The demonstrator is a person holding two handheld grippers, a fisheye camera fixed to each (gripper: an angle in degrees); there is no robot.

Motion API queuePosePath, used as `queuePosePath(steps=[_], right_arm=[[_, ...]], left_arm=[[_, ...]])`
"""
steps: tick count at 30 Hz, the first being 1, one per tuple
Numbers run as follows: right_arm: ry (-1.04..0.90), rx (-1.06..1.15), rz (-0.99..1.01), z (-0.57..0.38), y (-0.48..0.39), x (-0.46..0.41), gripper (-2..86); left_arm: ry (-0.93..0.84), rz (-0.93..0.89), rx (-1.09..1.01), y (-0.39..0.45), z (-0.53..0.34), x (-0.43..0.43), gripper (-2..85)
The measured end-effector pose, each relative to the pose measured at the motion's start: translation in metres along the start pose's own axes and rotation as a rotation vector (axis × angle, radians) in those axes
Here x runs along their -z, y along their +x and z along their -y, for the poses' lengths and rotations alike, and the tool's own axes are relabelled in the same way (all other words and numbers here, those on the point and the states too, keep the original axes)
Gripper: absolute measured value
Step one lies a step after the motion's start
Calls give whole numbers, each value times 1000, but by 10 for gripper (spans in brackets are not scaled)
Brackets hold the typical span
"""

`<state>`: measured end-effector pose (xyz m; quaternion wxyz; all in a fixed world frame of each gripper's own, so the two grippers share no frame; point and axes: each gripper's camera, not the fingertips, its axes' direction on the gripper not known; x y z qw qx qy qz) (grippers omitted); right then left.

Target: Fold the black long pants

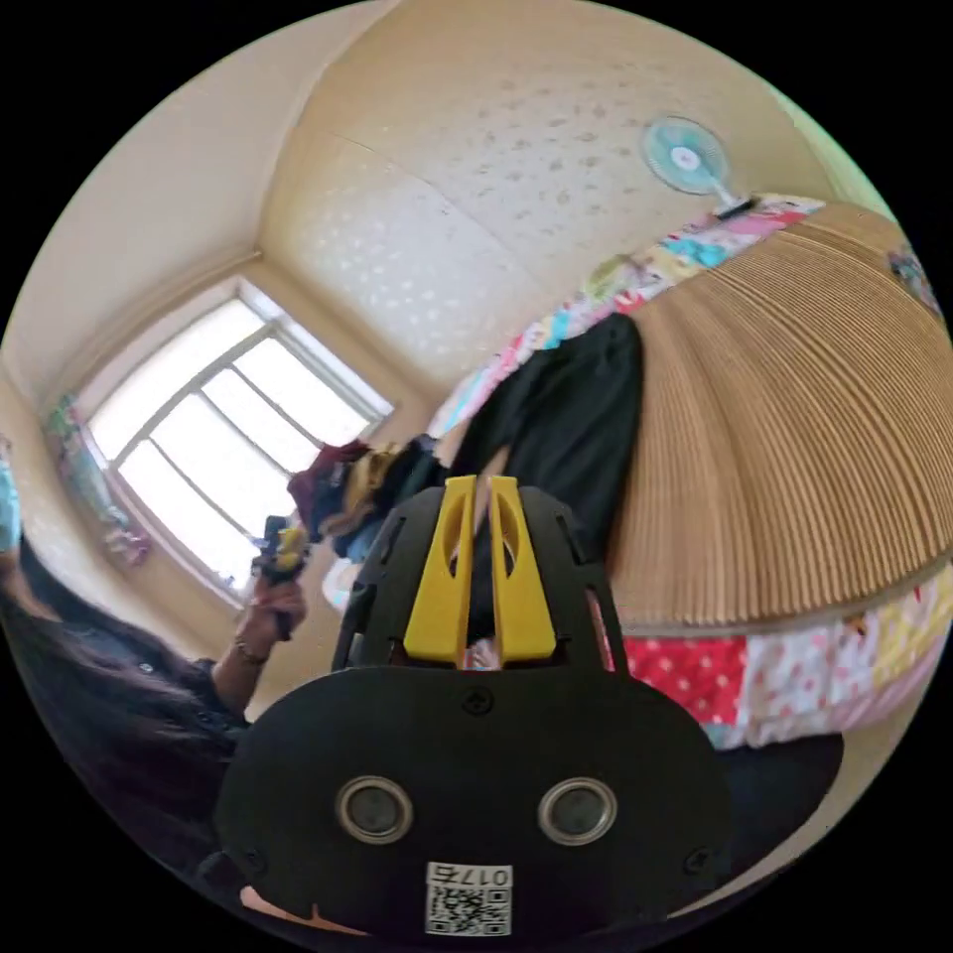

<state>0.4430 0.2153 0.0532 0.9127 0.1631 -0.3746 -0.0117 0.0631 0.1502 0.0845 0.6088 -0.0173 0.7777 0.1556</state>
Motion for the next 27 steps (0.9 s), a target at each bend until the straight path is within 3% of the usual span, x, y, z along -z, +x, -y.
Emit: queuePosePath(steps=[2, 5, 9, 12, 16, 18, 21, 24, 27], right_arm=[[-147, -104, -107, -14, 28, -25, 136], [-170, -97, -110, -38, 34, -52, 147], [-69, -117, -117, -46, 28, -68, 113], [-88, -153, 3, -34, 27, -77, 49], [58, -81, 172, 6, -5, -24, 35], [55, -82, 193, 26, -16, -2, 33], [-134, -54, 86, 51, -30, 0, 30], [-63, 8, -54, 45, -37, 6, 30], [-108, -97, -109, 34, -16, -7, 48]], left_arm=[[-62, 308, 24, -9, -22, 1, 16], [-138, 372, 97, -35, -39, -18, 113], [-283, 392, 183, -77, -49, -72, 132], [-421, 335, 273, -106, -54, -111, 83], [-254, -7, 172, -80, -49, -77, 12], [-196, -72, 105, -58, -46, -56, 8], [-241, 122, 82, -39, -48, -38, 14], [-304, 352, 32, -33, -65, -26, 49], [-225, 552, 38, -32, -87, 7, 79]])
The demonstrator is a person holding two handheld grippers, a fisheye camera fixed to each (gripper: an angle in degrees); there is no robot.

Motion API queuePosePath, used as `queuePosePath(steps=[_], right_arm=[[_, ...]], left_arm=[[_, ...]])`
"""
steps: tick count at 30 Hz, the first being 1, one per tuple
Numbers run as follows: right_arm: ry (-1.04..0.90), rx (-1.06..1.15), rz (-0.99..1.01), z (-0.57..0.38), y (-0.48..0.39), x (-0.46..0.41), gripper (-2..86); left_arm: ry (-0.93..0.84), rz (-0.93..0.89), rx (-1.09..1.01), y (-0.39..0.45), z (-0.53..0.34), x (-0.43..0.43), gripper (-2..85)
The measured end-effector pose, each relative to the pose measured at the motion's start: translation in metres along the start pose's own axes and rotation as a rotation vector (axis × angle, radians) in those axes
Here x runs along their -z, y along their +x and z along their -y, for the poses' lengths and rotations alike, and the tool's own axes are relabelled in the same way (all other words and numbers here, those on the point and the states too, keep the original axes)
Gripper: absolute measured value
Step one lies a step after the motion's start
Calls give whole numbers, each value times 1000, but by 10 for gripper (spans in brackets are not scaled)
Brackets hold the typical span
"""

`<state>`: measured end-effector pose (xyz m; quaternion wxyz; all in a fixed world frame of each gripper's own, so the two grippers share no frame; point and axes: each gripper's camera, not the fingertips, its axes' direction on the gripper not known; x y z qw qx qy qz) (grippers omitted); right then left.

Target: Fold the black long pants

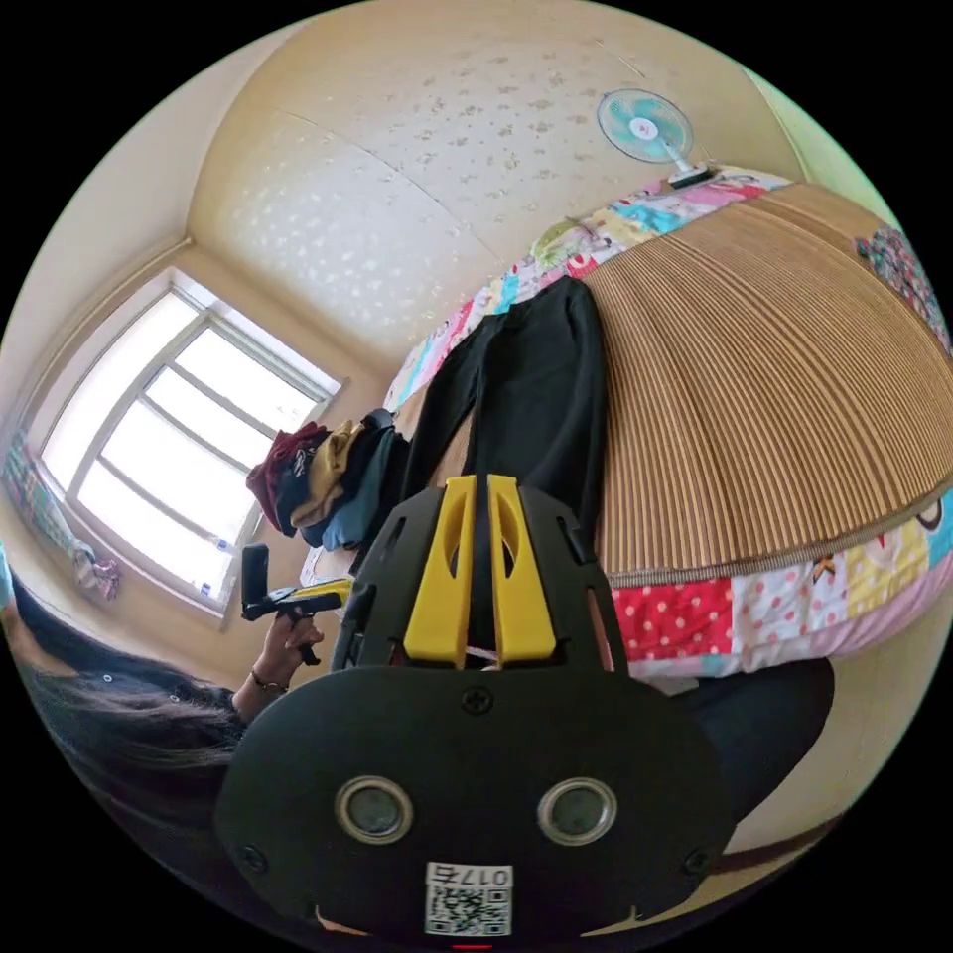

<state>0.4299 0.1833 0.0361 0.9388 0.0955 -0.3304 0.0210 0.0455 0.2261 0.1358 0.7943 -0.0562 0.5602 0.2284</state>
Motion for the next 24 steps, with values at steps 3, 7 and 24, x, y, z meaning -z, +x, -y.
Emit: queuePosePath(steps=[3, 7, 24], right_arm=[[-91, -58, -32, -2, 15, -24, 71], [-146, -89, -15, 9, 17, -48, 83], [-296, -10, -178, 44, -38, -124, 91]], left_arm=[[39, 108, 76, -21, -13, 19, 116], [-57, 200, 35, -30, -11, -8, 133], [-130, 245, -129, 52, -68, 39, 9]])
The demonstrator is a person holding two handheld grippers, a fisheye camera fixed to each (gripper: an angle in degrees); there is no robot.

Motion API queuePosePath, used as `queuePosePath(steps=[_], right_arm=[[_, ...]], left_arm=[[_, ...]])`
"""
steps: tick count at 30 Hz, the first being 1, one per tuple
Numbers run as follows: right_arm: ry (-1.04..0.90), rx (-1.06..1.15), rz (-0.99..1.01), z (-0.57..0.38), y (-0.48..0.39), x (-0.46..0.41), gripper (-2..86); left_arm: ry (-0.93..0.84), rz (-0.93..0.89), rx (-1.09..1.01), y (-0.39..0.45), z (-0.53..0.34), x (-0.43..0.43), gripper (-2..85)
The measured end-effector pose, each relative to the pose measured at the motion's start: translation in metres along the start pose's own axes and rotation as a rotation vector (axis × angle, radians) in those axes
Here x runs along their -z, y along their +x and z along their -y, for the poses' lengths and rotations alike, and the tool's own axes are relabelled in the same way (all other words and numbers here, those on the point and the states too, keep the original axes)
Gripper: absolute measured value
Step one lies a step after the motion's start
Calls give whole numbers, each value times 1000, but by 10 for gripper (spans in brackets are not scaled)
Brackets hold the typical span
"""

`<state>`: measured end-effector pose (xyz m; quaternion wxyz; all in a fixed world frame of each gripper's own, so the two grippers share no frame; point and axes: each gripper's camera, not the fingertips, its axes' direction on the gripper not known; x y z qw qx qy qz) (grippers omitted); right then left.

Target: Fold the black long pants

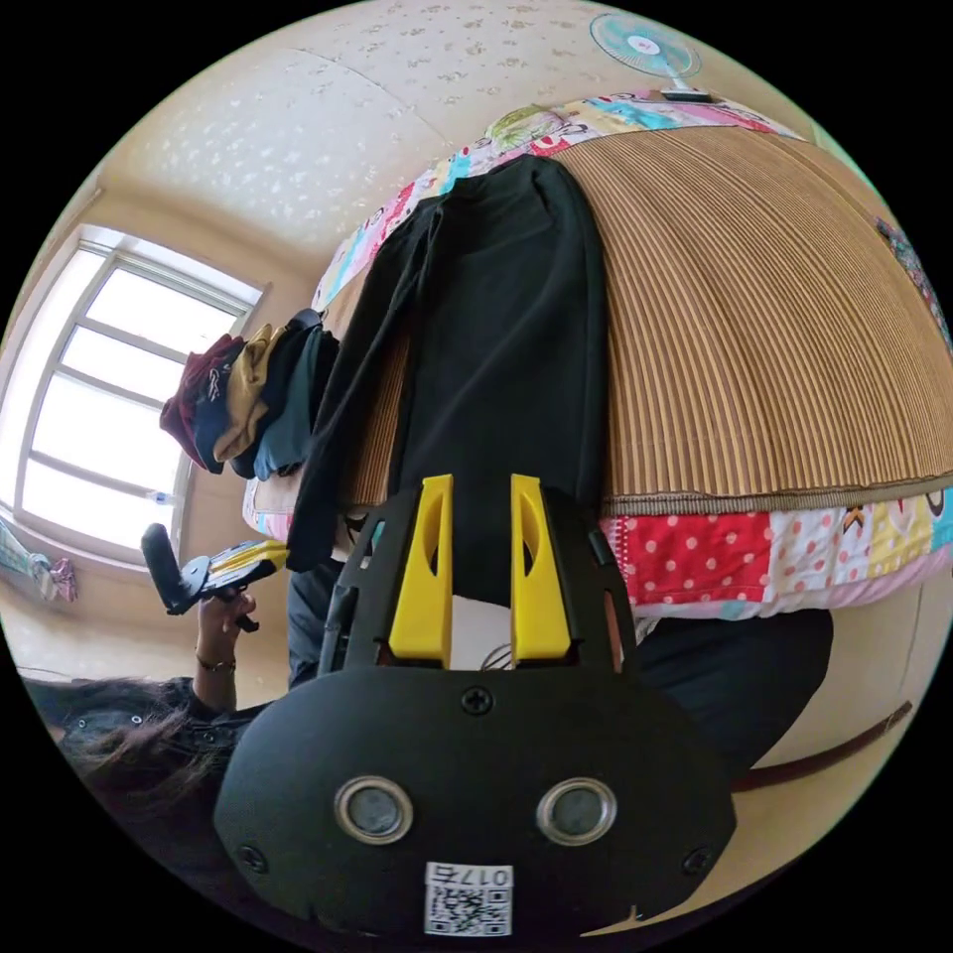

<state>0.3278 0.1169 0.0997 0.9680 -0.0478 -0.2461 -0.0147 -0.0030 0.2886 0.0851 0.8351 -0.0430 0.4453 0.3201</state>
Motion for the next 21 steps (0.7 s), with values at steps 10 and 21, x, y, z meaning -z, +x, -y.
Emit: queuePosePath(steps=[10, 21], right_arm=[[-100, 144, 15, 38, -86, -52, 95], [-154, 403, 26, 87, -205, -142, 92]], left_arm=[[236, -14, 381, -105, -52, 48, 71], [92, 145, 462, -137, -52, -10, 80]])
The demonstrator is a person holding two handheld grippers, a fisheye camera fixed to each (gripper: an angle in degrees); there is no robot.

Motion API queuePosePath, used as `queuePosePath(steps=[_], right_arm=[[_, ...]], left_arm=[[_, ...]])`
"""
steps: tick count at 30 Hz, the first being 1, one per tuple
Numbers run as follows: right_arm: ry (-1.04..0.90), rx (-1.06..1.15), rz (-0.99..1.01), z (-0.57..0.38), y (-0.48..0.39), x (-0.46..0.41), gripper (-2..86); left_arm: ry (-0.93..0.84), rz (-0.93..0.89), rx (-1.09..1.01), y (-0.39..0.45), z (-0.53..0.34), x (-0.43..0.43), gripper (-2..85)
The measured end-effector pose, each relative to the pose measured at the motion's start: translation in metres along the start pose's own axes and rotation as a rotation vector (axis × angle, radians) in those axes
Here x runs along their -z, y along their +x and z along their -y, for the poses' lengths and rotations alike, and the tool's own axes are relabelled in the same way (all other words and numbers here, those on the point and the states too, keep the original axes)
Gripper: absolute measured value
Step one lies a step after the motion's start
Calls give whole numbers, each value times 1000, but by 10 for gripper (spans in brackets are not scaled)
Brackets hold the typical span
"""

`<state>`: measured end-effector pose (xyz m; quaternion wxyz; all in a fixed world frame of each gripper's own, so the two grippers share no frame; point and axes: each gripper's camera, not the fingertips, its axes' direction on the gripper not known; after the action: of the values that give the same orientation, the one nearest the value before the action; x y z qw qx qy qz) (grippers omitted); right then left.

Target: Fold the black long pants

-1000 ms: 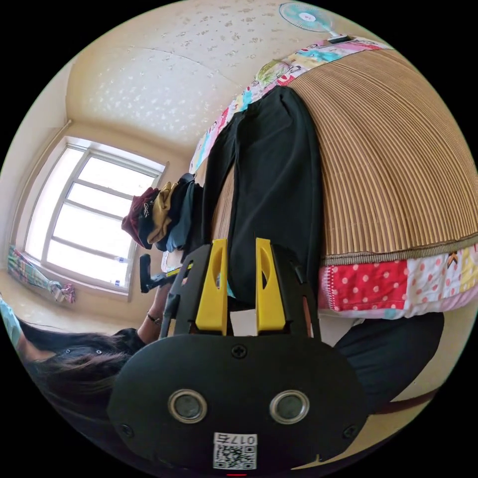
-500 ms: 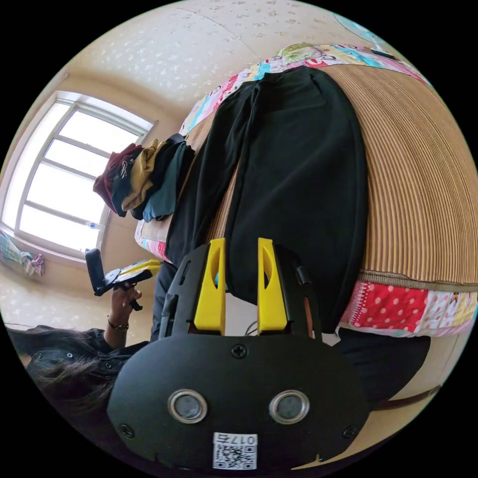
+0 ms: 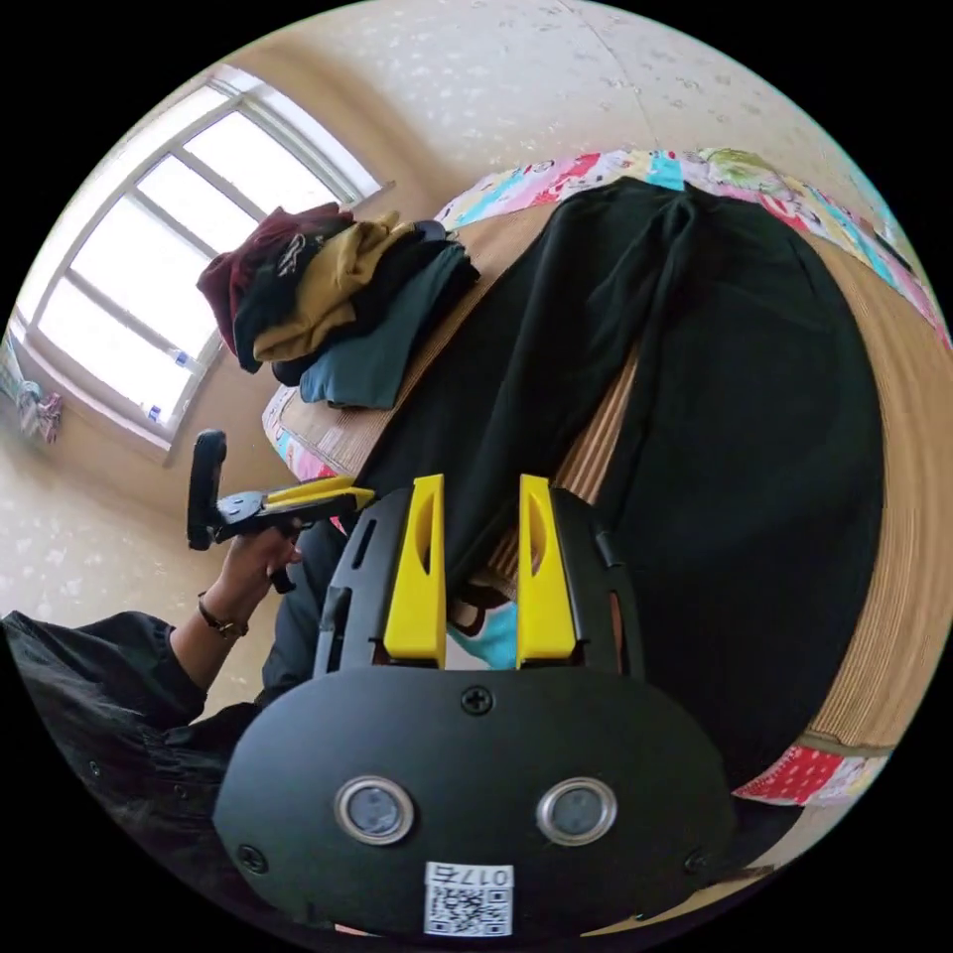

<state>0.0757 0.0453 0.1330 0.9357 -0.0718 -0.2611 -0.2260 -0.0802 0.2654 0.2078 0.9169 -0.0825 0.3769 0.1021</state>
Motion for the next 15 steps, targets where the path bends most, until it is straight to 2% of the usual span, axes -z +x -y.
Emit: queuePosePath(steps=[2, 4, 12, 15], right_arm=[[-233, -15, 42, 11, 4, -53, 63], [-181, 8, 46, 8, 0, -50, 49], [-213, 148, 34, -38, -25, -34, 30], [-198, 149, 24, -62, -25, -5, 28]], left_arm=[[-58, 3, -62, 10, -7, 0, 41], [-70, -5, -72, 13, -16, 6, 34], [-190, -80, -166, 28, -56, 18, 34], [-187, -26, -152, 31, -68, 28, 48]])
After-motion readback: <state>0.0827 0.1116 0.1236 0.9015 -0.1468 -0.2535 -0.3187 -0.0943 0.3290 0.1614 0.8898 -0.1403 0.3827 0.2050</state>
